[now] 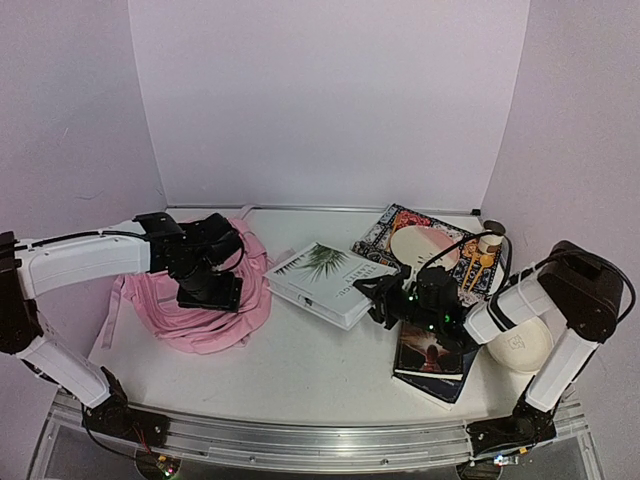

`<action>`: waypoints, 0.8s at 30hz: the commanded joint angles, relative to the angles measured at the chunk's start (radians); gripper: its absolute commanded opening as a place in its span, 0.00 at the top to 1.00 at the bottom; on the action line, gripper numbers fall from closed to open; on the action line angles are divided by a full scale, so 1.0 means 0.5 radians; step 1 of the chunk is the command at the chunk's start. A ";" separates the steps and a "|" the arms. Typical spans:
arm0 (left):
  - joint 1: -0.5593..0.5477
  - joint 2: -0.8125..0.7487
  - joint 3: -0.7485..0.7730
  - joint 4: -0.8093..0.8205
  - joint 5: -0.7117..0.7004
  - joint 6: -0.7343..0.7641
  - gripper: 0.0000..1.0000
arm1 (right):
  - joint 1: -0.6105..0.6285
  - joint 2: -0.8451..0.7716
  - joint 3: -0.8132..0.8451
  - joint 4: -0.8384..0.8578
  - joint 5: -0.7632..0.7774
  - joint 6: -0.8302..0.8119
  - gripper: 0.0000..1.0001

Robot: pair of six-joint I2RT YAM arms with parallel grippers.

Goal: Pack the student bag
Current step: Pick up the largest pocket of the bag from the student bag.

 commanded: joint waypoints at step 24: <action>0.007 0.510 0.262 -0.419 -0.530 0.424 0.28 | -0.047 -0.144 -0.016 0.716 -0.041 -0.036 0.64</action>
